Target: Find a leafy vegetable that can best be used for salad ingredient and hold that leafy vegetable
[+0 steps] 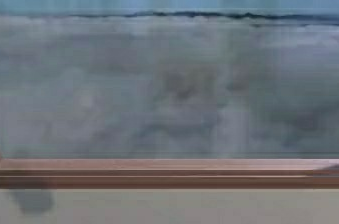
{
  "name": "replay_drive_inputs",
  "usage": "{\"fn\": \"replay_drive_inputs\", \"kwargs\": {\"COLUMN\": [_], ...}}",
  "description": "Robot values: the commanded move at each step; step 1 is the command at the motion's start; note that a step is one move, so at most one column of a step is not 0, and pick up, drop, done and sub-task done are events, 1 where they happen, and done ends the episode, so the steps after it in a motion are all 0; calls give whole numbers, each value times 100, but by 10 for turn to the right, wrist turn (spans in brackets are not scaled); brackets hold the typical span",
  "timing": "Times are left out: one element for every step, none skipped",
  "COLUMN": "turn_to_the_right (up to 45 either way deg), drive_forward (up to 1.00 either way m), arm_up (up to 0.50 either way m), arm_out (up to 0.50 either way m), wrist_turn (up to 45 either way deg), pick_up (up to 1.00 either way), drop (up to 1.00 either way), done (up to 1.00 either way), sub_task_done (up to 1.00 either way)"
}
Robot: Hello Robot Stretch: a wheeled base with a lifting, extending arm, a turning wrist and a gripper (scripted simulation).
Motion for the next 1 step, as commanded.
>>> {"fn": "replay_drive_inputs", "kwargs": {"turn_to_the_right": [450], "drive_forward": [0], "arm_up": [0], "arm_out": [0], "wrist_turn": [0], "pick_up": [0], "drop": [0], "done": [0], "sub_task_done": [0]}}
